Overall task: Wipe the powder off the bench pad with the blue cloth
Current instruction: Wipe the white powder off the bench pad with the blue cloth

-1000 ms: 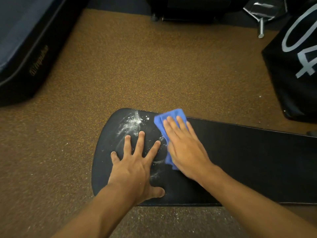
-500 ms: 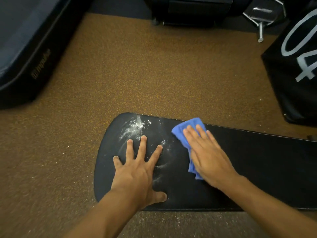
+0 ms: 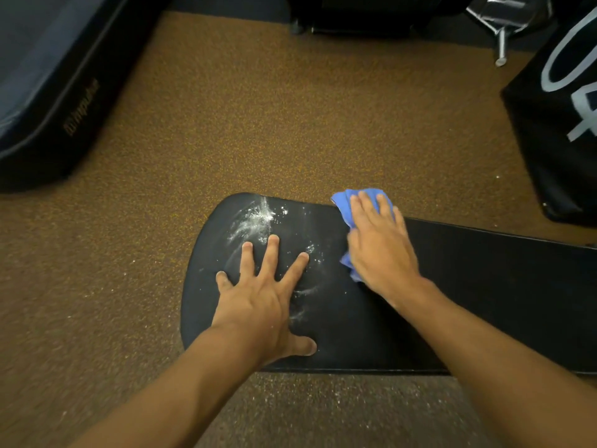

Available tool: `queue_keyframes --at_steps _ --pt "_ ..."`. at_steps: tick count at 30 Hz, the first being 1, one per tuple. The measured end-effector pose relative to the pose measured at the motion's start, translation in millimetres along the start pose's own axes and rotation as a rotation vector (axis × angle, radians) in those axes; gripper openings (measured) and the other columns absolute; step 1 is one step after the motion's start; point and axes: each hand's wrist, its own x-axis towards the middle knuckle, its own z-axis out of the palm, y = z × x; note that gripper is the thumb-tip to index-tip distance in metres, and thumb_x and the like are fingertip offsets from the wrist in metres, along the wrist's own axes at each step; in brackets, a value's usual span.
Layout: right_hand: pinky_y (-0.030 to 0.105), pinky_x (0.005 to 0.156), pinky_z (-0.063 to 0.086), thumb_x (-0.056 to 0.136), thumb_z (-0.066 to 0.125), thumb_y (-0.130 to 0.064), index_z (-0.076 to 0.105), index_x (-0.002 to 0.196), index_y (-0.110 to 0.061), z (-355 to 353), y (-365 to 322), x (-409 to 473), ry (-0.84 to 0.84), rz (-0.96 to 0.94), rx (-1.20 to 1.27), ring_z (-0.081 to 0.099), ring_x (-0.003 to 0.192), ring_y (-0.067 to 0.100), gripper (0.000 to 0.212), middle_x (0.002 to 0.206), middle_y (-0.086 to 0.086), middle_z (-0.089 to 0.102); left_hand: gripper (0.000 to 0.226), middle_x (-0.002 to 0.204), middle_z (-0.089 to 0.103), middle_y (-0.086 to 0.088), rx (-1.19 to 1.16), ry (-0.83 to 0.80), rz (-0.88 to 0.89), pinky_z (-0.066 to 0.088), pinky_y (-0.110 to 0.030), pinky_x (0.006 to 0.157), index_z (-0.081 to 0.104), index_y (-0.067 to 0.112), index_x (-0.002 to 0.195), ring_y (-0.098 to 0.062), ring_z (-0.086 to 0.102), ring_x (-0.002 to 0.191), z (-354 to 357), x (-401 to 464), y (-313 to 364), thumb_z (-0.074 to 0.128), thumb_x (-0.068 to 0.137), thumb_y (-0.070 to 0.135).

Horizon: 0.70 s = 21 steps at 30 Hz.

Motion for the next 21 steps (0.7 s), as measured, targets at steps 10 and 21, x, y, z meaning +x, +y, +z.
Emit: queue_keyframes --at_steps 10,21 --pt "0.045 0.123 0.014 0.095 0.023 -0.03 0.032 0.156 -0.012 -1.7 27.3 -59.4 -0.039 -0.22 -0.019 0.019 0.154 0.028 0.065 0.164 0.005 0.031 0.129 0.165 -0.028 0.007 -0.222 0.215 -0.106 0.028 -0.057 0.118 -0.024 0.051 0.15 -0.028 -0.009 0.156 -9.1 -25.3 -39.7 0.056 0.059 0.095" --pt "0.046 0.122 0.016 0.097 0.023 -0.031 0.028 0.158 -0.014 -2.2 9.1 -58.9 -0.065 -0.296 -0.019 0.015 0.155 0.025 0.063 0.166 0.002 0.026 0.129 0.167 -0.011 0.001 -0.264 0.237 -0.262 0.044 -0.051 0.107 -0.003 0.046 0.157 -0.03 0.01 0.151 10.0 -26.4 -55.5 0.056 0.054 0.096"
